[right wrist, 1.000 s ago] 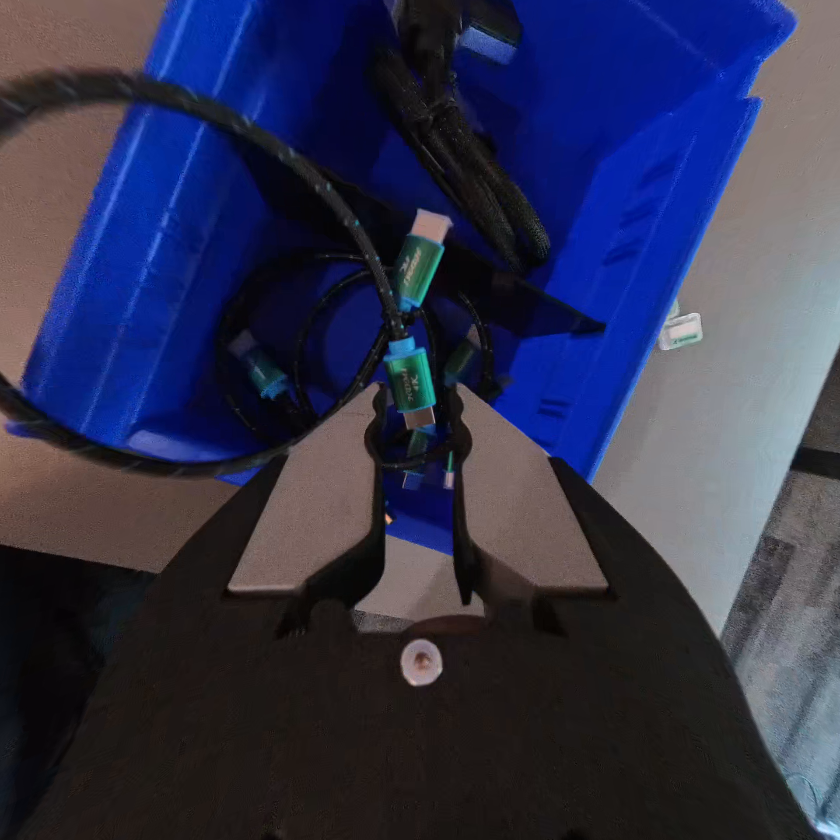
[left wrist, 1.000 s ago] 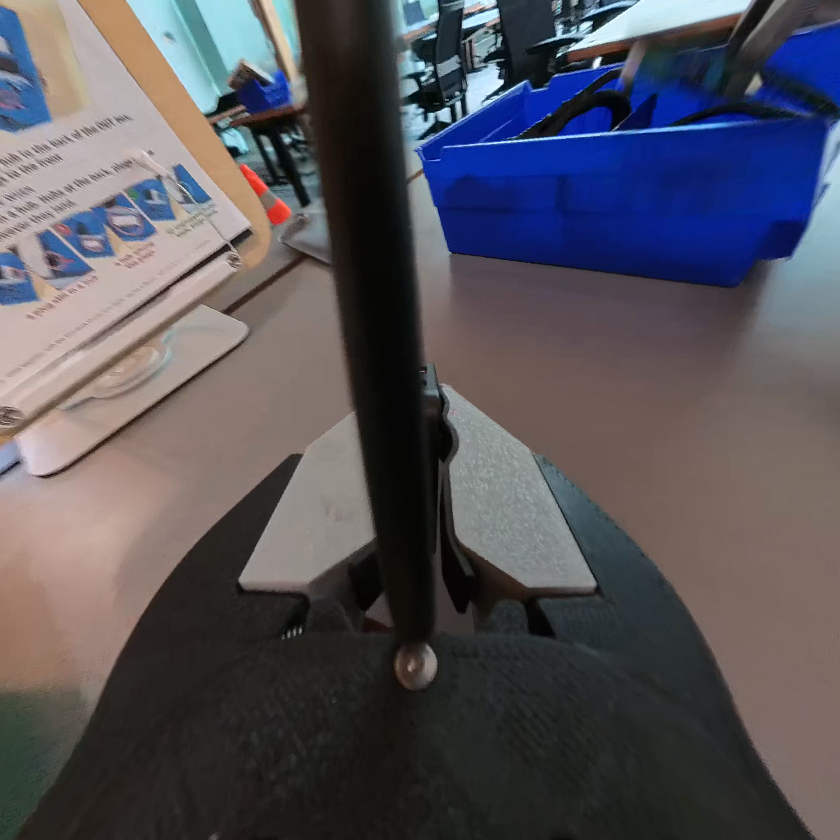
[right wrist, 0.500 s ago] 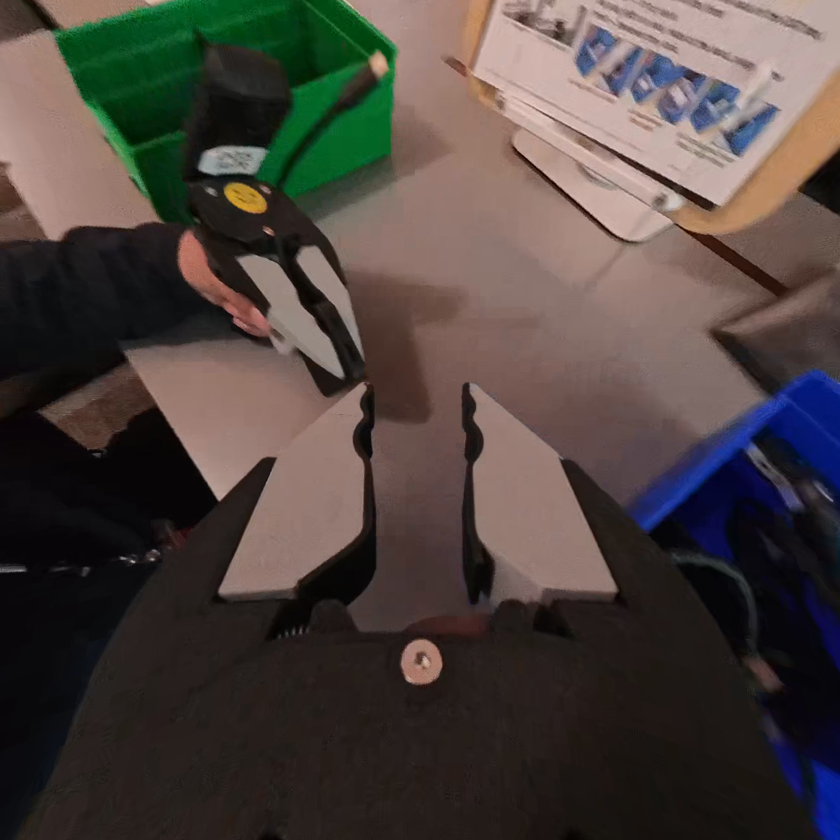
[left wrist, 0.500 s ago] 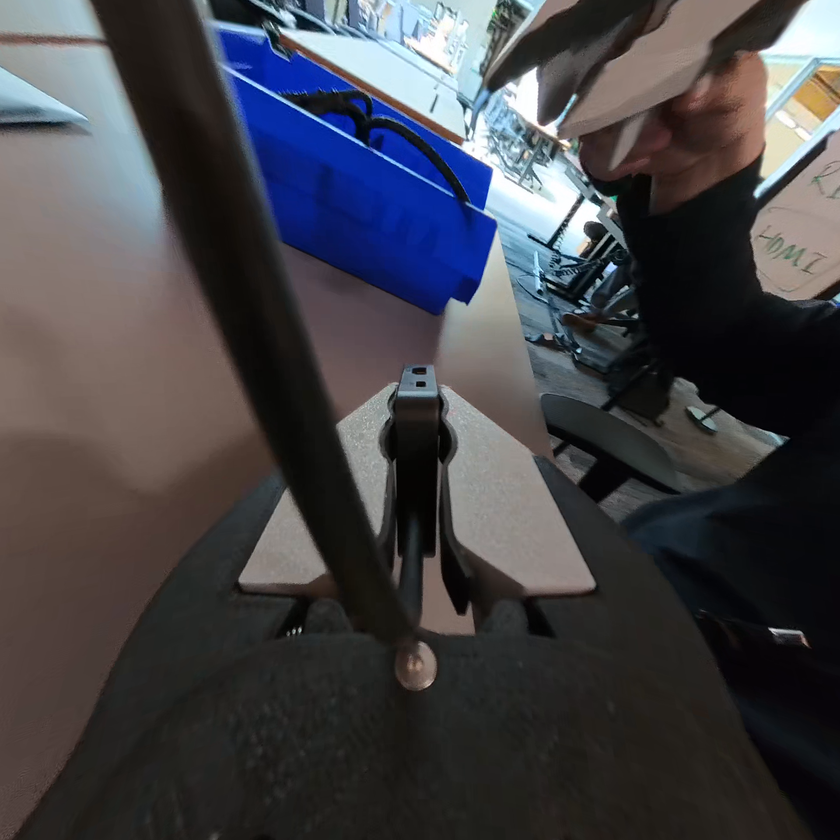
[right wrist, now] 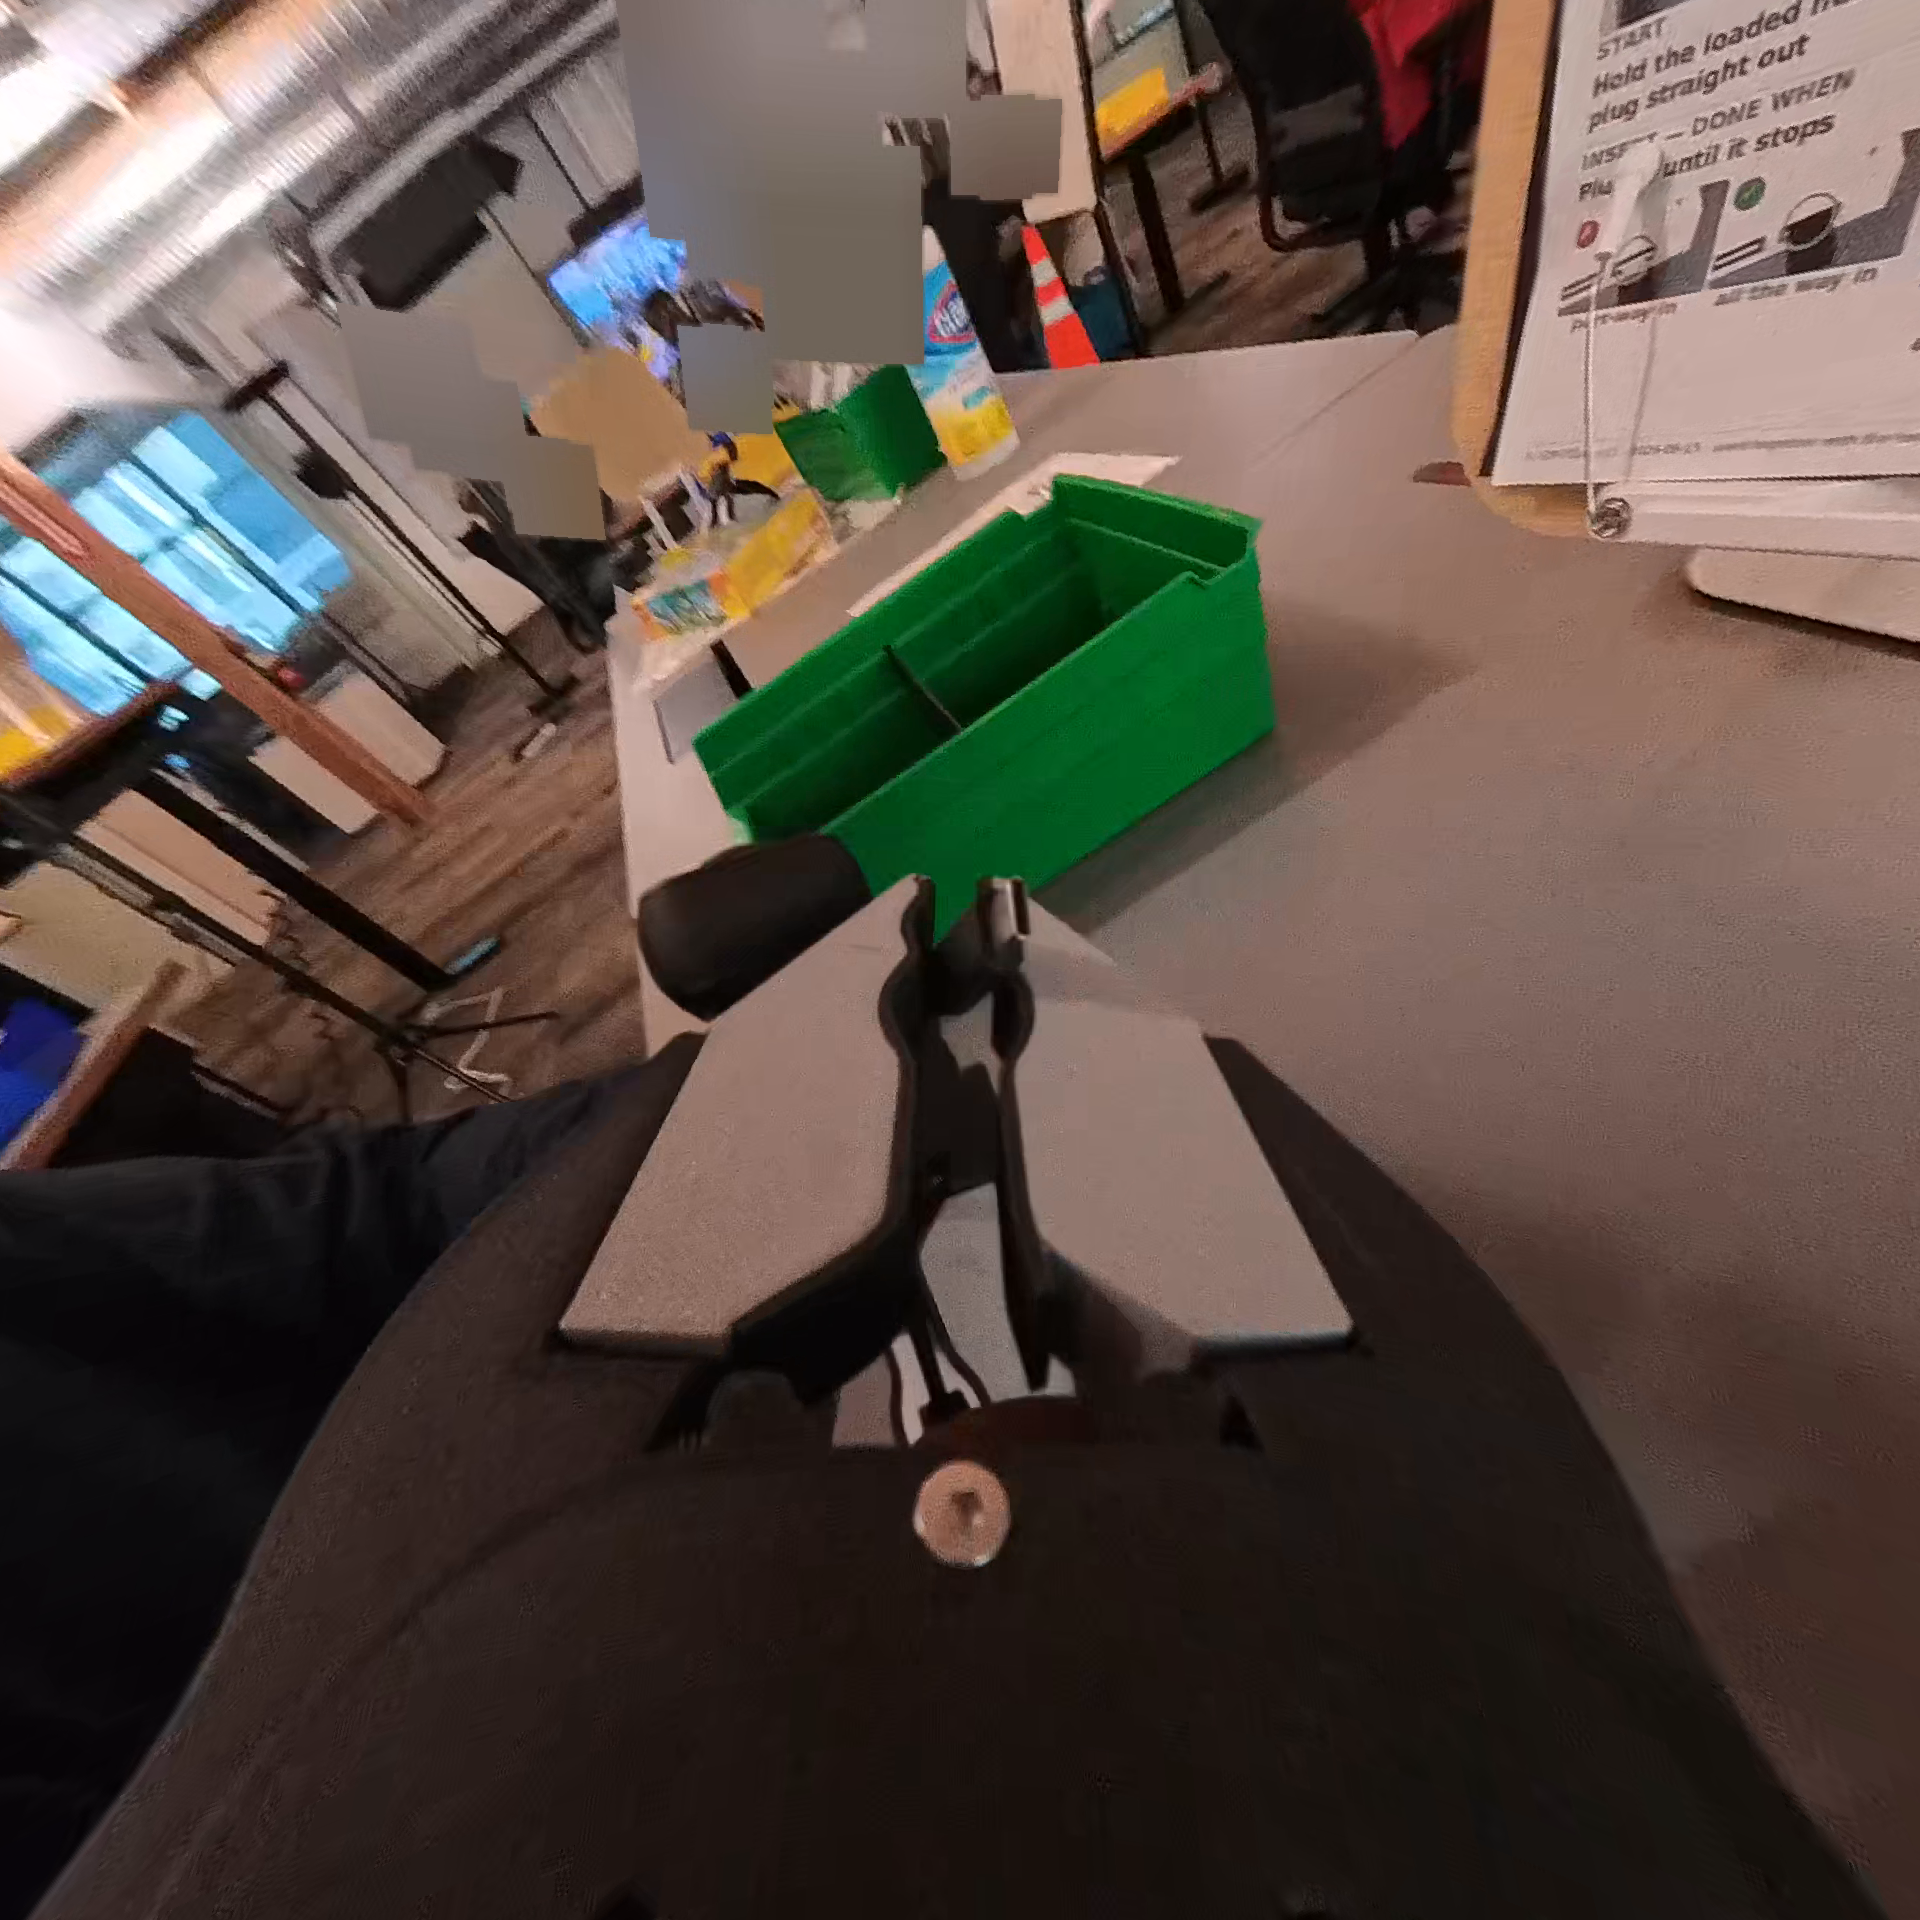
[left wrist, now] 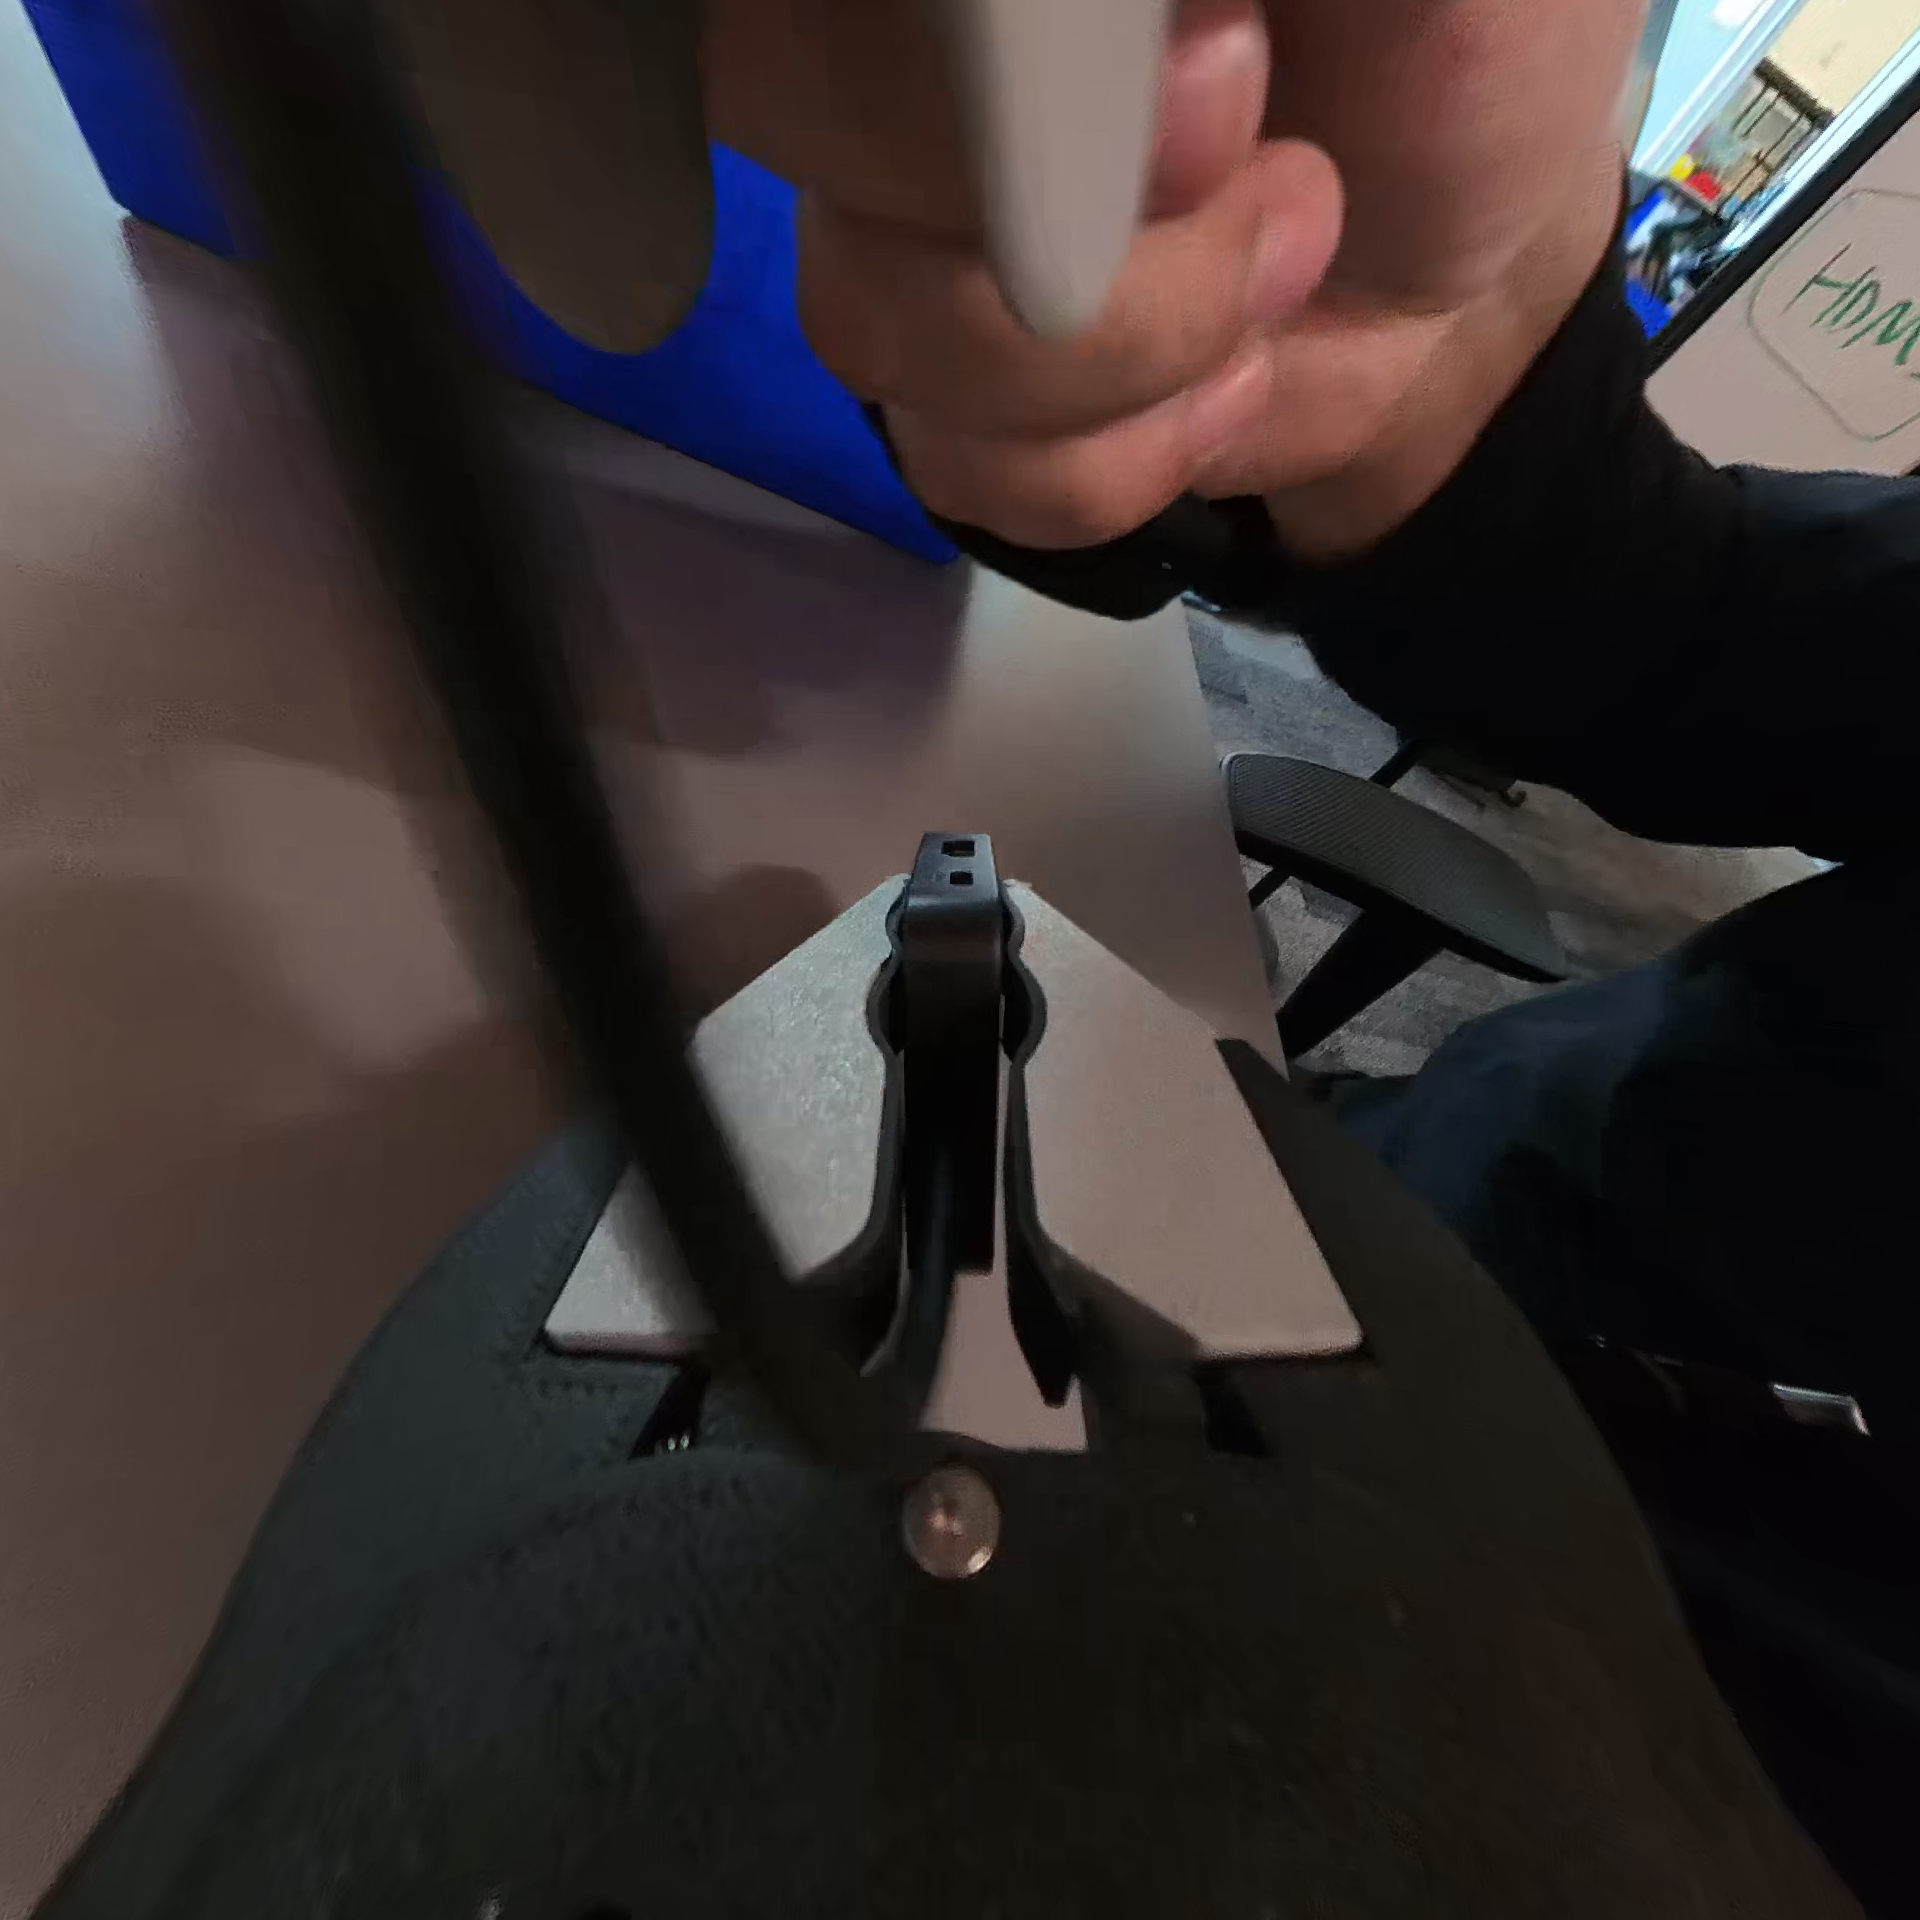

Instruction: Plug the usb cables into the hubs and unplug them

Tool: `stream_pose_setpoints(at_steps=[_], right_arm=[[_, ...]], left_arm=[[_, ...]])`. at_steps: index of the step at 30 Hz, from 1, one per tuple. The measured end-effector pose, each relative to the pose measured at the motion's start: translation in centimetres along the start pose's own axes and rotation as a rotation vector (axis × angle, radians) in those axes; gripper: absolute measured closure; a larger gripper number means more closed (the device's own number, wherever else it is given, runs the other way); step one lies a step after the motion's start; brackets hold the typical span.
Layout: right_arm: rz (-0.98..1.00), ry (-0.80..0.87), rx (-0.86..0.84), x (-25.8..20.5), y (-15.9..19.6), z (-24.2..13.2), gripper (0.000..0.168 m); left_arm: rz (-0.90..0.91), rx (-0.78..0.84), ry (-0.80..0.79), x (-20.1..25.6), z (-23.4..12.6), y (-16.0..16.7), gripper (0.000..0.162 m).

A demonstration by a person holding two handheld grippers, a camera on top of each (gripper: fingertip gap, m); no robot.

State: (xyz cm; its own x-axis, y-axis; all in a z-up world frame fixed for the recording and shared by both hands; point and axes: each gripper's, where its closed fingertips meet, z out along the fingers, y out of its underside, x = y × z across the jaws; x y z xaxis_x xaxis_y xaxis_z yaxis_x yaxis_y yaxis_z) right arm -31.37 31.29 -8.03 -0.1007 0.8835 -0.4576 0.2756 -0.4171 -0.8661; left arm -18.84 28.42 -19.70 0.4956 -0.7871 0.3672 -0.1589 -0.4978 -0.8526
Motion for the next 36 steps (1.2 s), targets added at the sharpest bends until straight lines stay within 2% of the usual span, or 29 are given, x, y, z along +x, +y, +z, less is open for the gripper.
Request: stream_pose_setpoints(at_steps=[3,9,14,17,20,22,23,24,26,31,34,36], right_arm=[[0.052,-0.095,0.099,-0.5,-1.2,-1.3,0.168],[-0.04,0.004,0.153,0.3,-2.6,-6.2,0.168],[-0.173,0.095,0.133,-1.0,-2.9,-7.0,0.168],[-0.237,0.114,0.133,-2.1,-3.2,-6.9,0.168],[-0.271,0.083,0.17,-3.8,-3.9,-7.2,0.168],[-0.262,0.039,0.217,-5.1,-5.0,-7.7,0.168],[-0.257,0.013,0.227,-5.7,-5.3,-7.9,0.168],[-0.249,-0.013,0.226,-6.3,-5.4,-7.8,0.168],[-0.242,-0.04,0.22,-7.1,-5.2,-7.6,0.168],[-0.296,0.007,0.218,-6.9,-5.1,-8.0,0.168],[-0.351,0.07,0.142,-5.4,-4.3,-9.5,0.167],[-0.387,0.166,0.034,-3.2,-3.1,-11.1,0.153]], left_arm=[[-0.002,-0.022,-0.02,-0.2,0.2,0.3,0.15],[-0.039,0.044,-0.043,-1.0,-0.3,-0.7,0.149],[0.003,0.05,-0.012,-0.1,0.0,-0.9,0.15],[-0.003,0.075,0.065,1.1,-0.2,-1.2,0.15],[-0.038,0.073,0.129,1.9,-0.4,-1.1,0.141],[-0.041,0.025,0.128,1.9,0.0,-0.3,0.127],[-0.031,0.016,0.112,1.7,0.2,-0.2,0.125],[-0.009,0.024,0.093,1.6,0.3,-0.4,0.127],[0.05,0.061,0.073,1.5,0.2,-1.0,0.147],[0.15,0.071,0.002,1.1,0.0,-1.3,0.15],[0.159,0.073,-0.065,0.1,-0.6,-1.5,0.151],[0.163,0.041,-0.153,-1.5,-1.1,-1.2,0.151]])
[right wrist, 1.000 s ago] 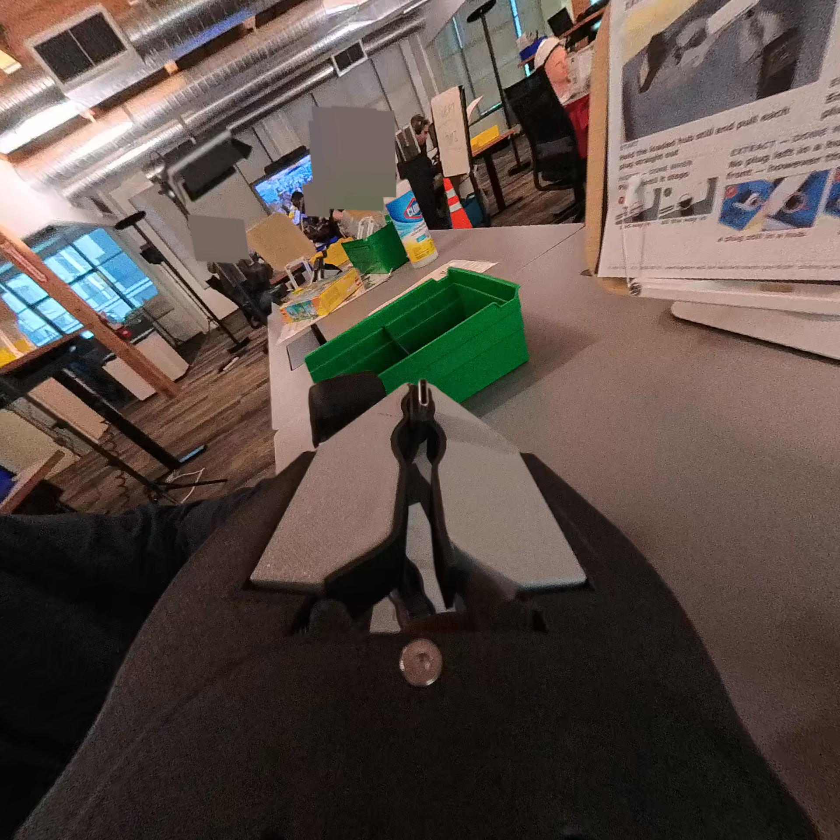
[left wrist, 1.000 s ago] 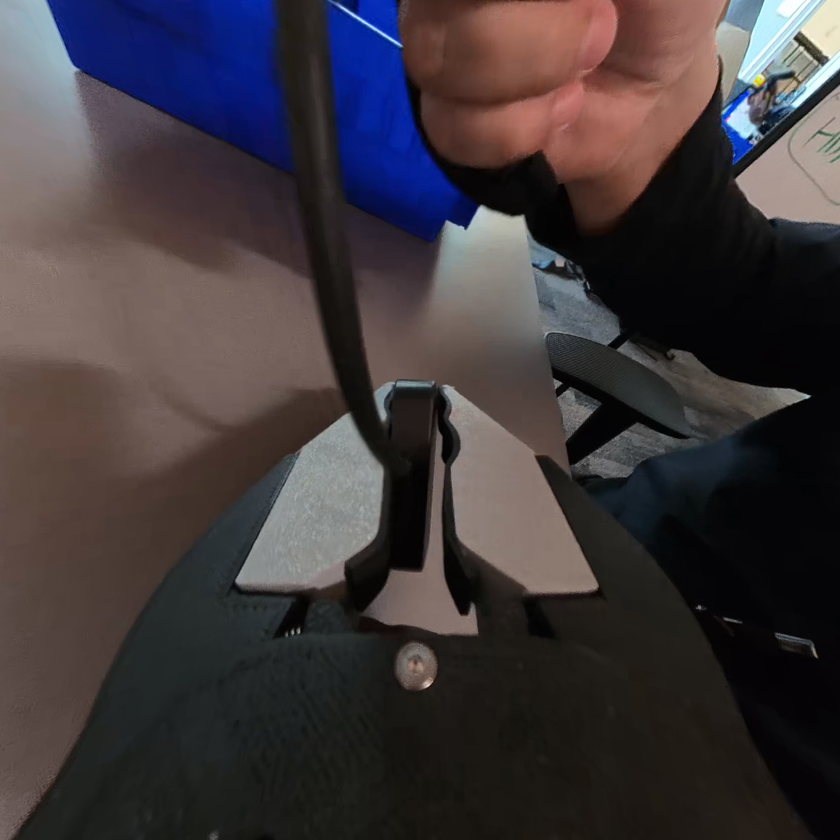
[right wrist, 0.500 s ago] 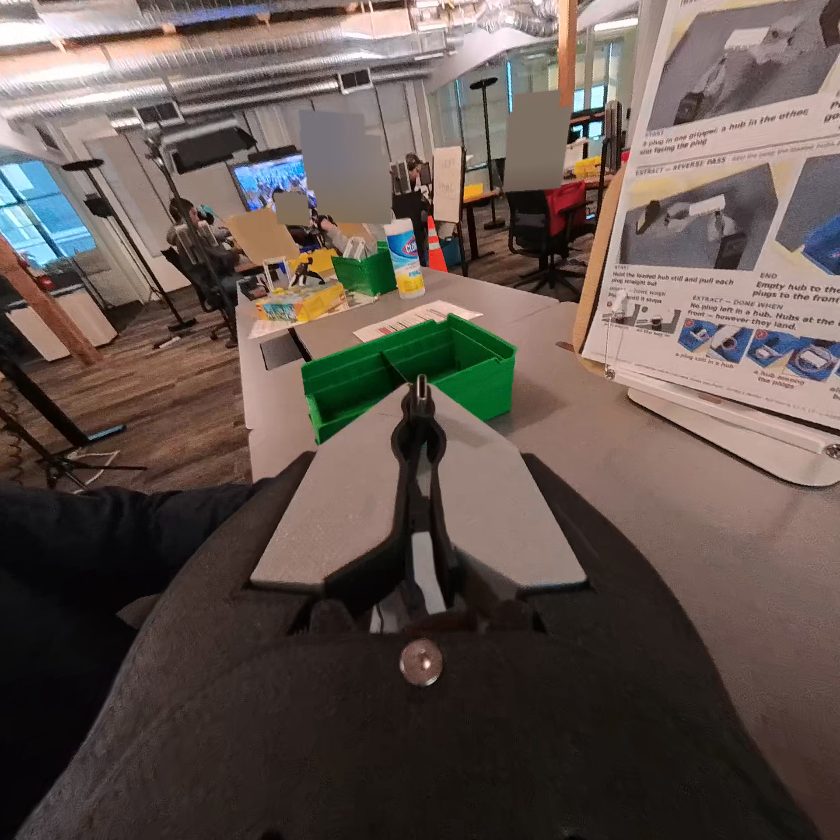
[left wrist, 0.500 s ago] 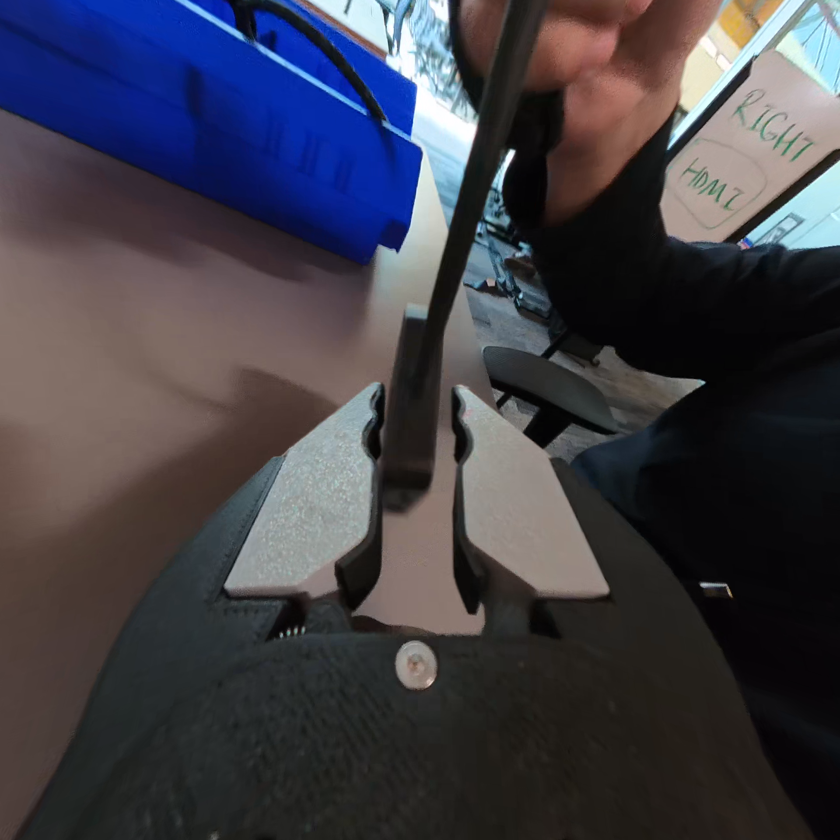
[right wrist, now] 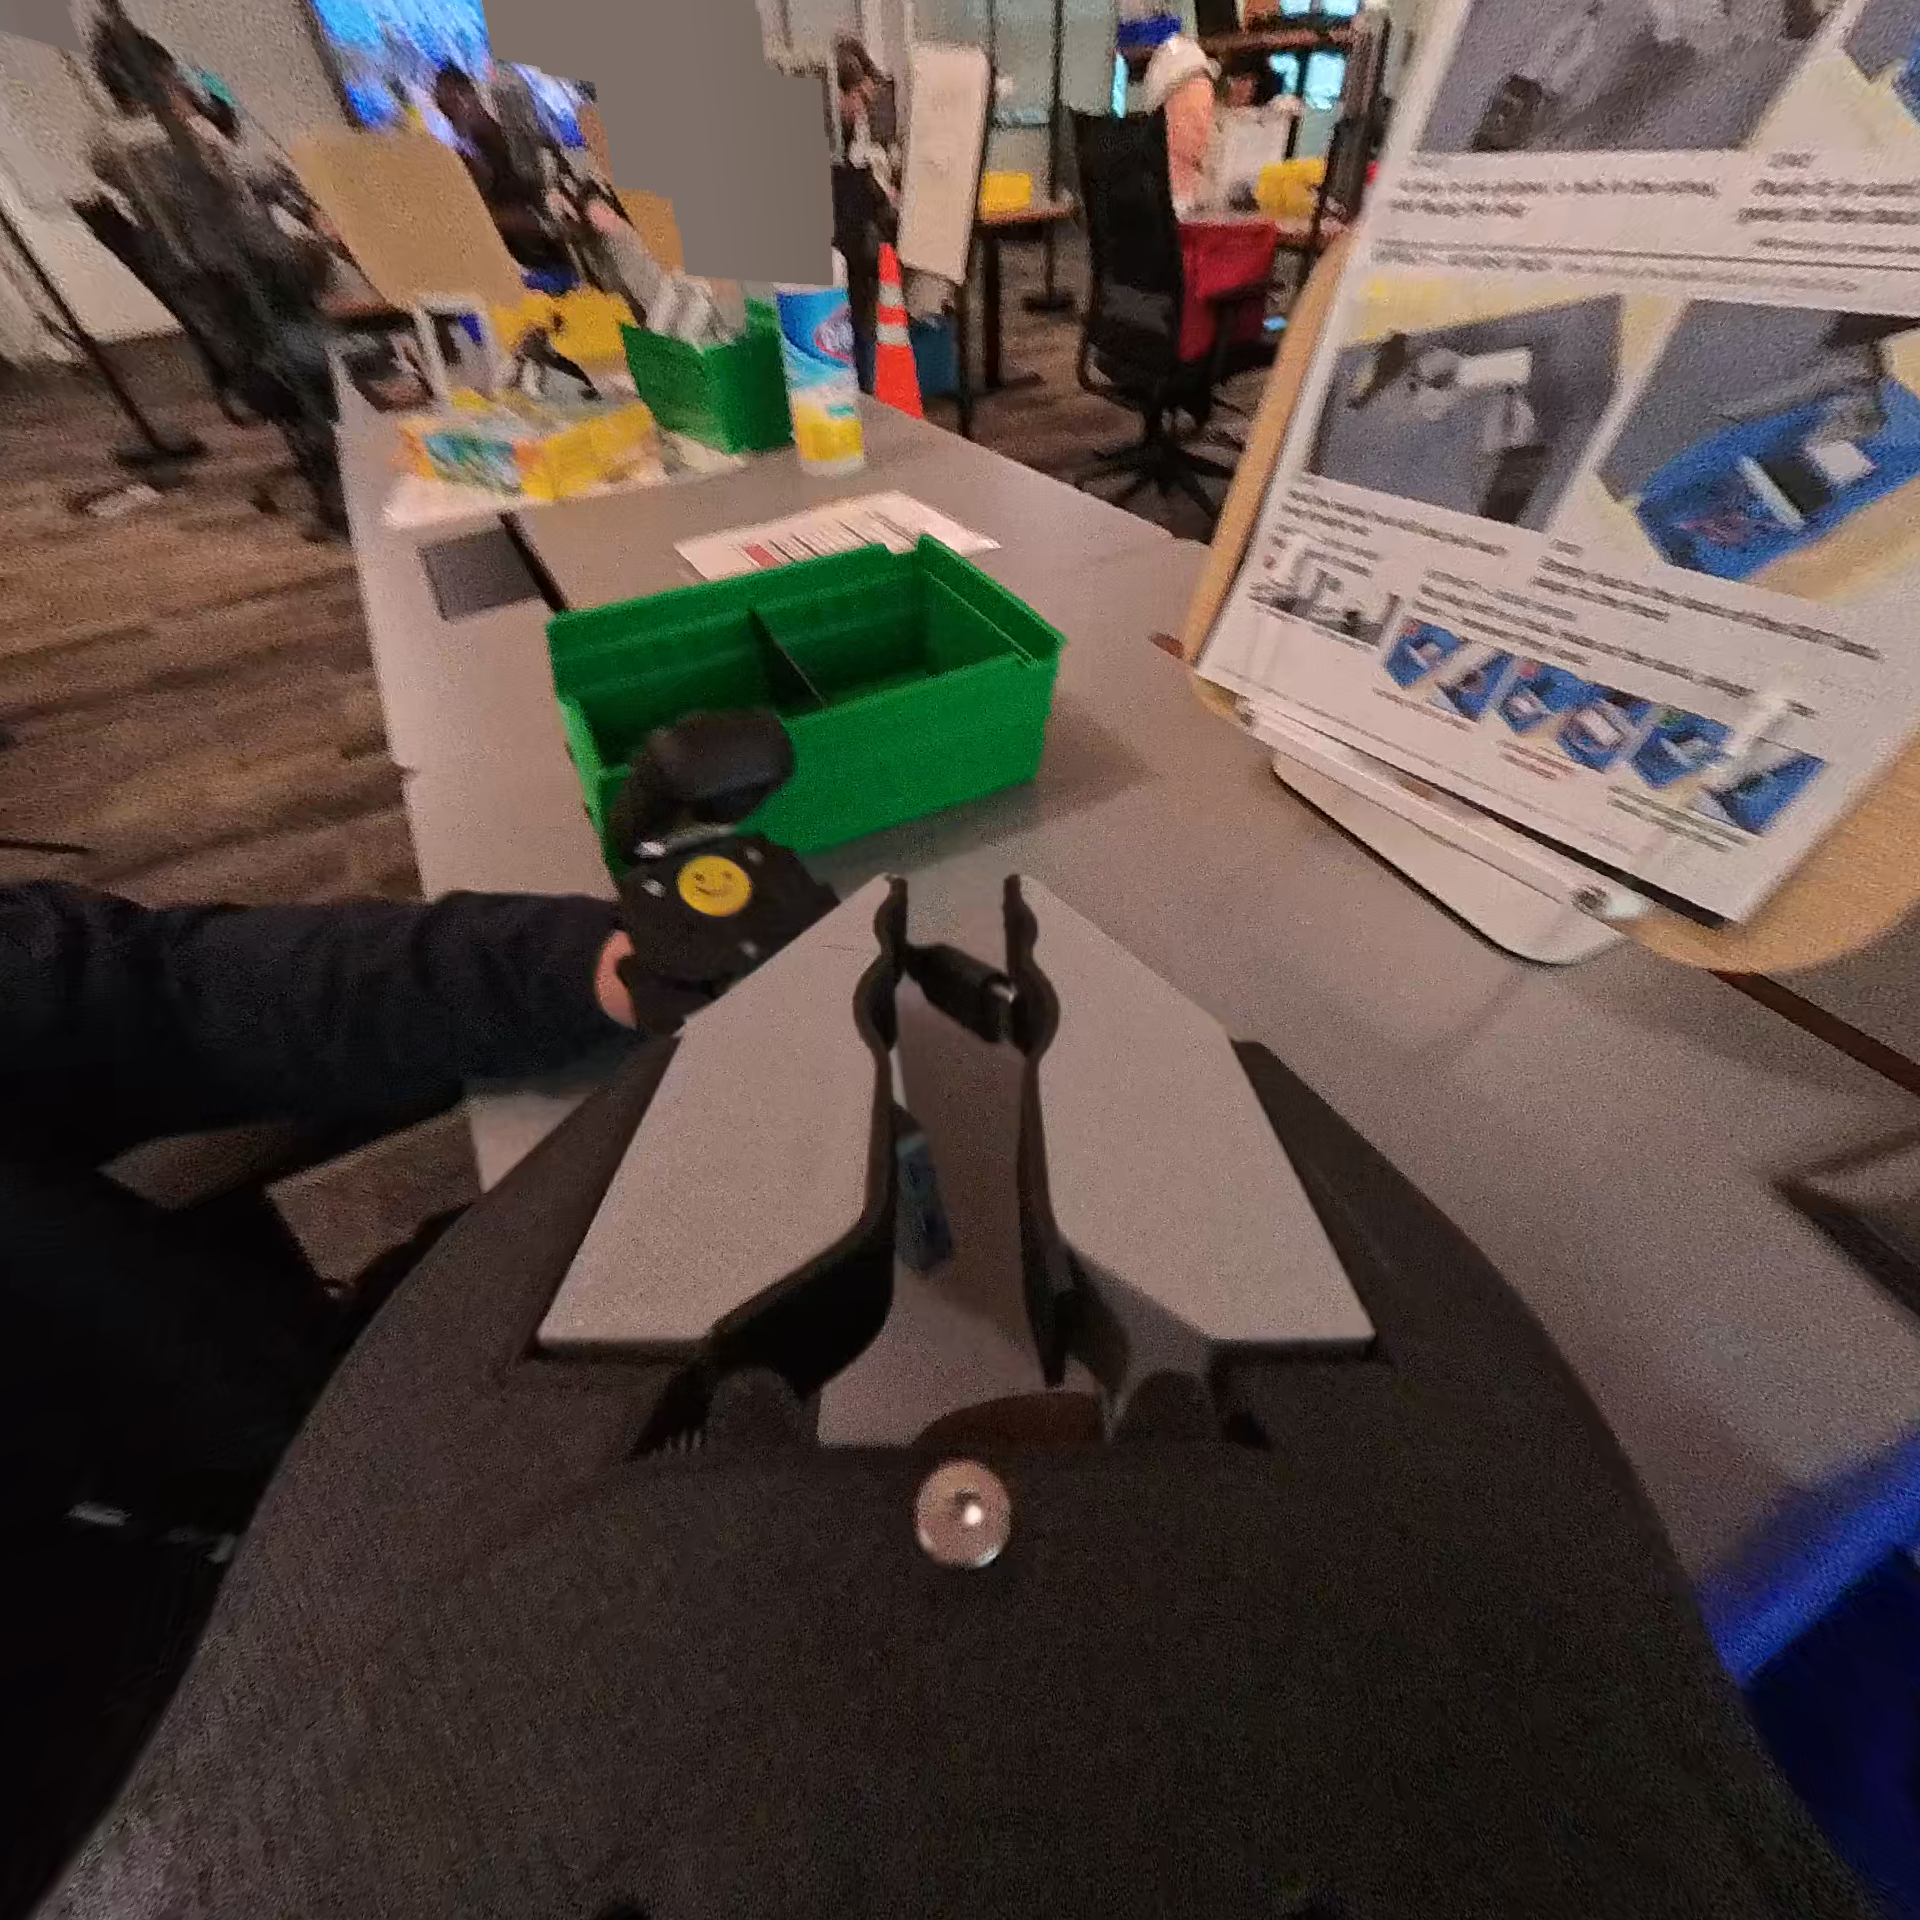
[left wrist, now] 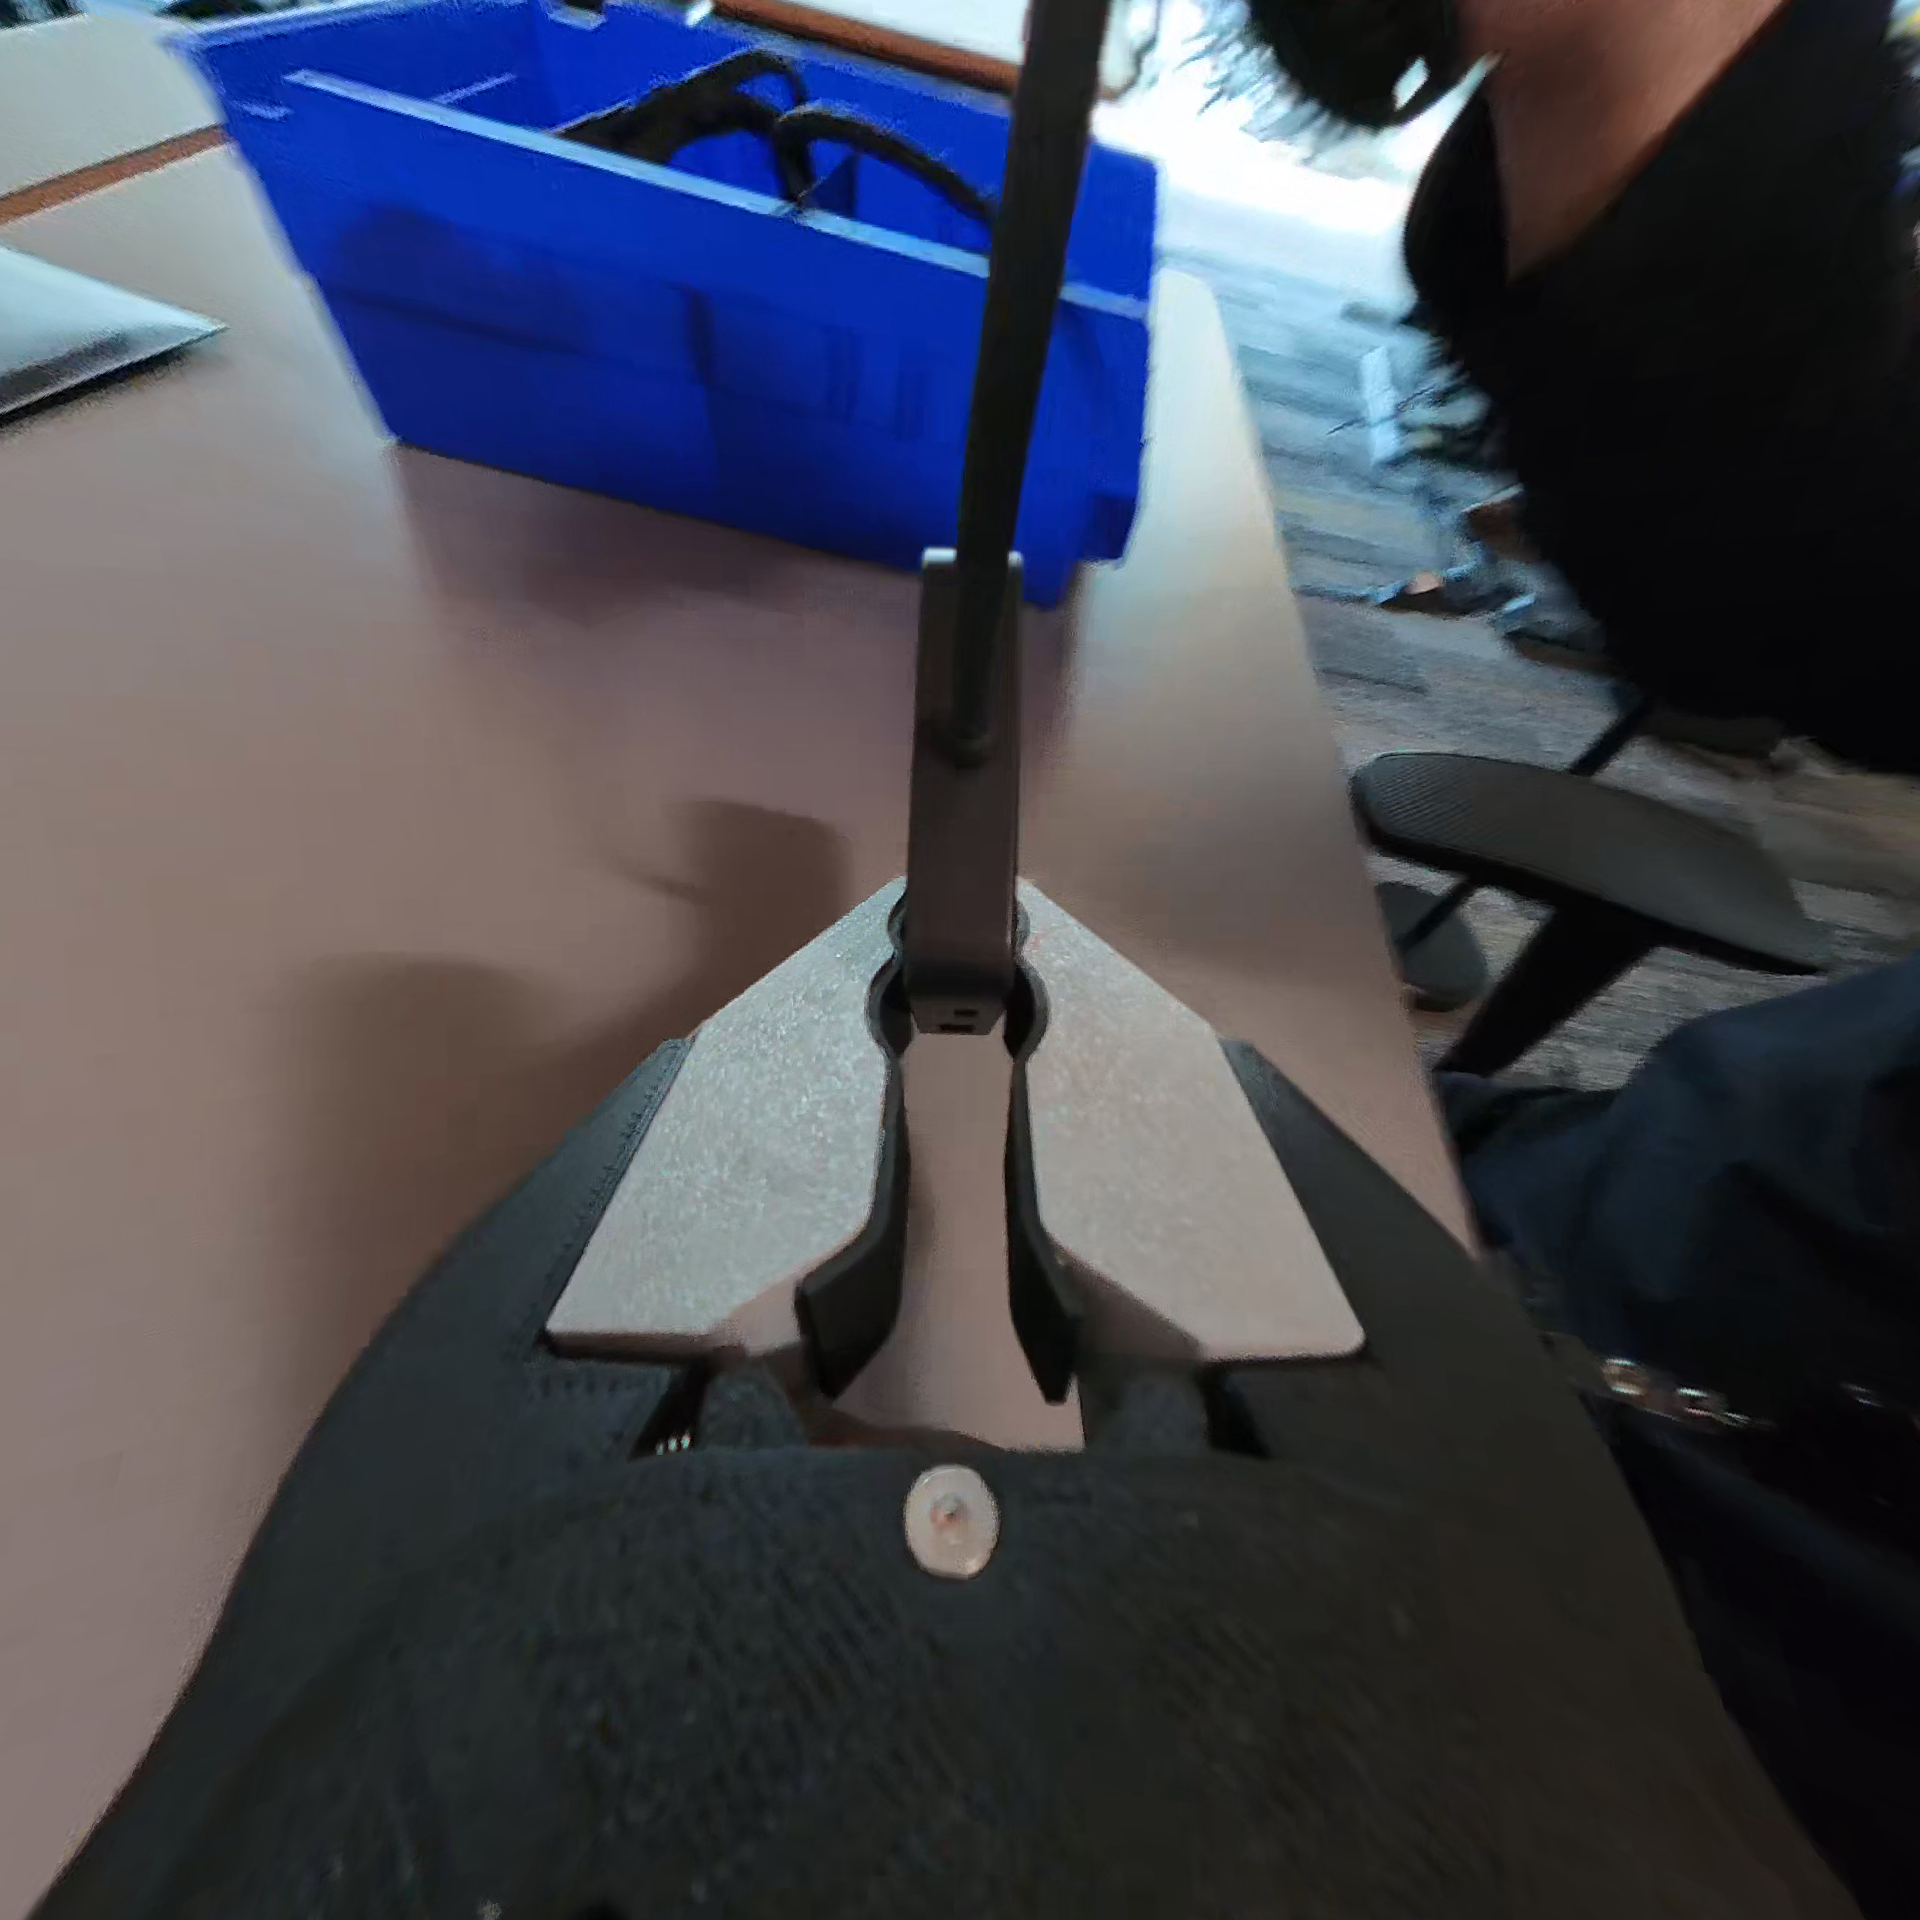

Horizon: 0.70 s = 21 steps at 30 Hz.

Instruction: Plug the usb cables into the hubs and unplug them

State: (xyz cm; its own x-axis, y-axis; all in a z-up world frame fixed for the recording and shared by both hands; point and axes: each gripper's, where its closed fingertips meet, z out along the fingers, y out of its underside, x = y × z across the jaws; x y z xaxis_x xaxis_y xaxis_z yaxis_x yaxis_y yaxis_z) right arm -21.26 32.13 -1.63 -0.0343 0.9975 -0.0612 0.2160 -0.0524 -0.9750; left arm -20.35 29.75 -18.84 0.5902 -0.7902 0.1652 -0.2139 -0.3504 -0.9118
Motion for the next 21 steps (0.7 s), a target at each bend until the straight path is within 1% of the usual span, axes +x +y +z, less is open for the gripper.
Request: stream_pose_setpoints(at_steps=[2,4,7,9,11,13,17,19,21], right_arm=[[-0.058,0.131,-0.079,2.6,1.1,-2.3,0.143],[-0.107,0.225,-0.102,4.1,0.7,-4.6,0.137],[-0.162,0.17,-0.172,2.0,0.0,-5.7,0.131],[-0.224,0.133,-0.229,0.2,-0.3,-5.1,0.129],[-0.289,0.07,-0.317,-1.1,0.5,-3.8,0.129],[-0.339,0.043,-0.439,-1.0,2.5,-2.4,0.128],[-0.372,-0.004,-0.607,1.0,6.7,-0.2,0.139],[-0.355,-0.059,-0.634,1.3,8.5,0.7,0.141],[-0.319,-0.138,-0.637,0.8,10.3,1.5,0.141]], left_arm=[[0.042,-0.075,-0.127,-1.9,-0.1,1.2,0.151],[0.059,-0.127,-0.174,-2.6,0.1,1.9,0.151],[0.043,-0.162,-0.155,-2.3,0.5,2.4,0.151],[0.068,-0.192,-0.166,-2.4,0.6,2.9,0.15],[0.078,-0.202,-0.144,-2.0,0.8,3.1,0.15],[0.091,-0.2,-0.138,-1.8,0.8,3.0,0.15],[0.136,-0.19,-0.102,-0.9,0.7,2.8,0.15],[0.122,-0.172,-0.105,-1.2,0.6,2.5,0.15],[0.089,-0.121,-0.084,-1.1,0.2,1.7,0.15]])
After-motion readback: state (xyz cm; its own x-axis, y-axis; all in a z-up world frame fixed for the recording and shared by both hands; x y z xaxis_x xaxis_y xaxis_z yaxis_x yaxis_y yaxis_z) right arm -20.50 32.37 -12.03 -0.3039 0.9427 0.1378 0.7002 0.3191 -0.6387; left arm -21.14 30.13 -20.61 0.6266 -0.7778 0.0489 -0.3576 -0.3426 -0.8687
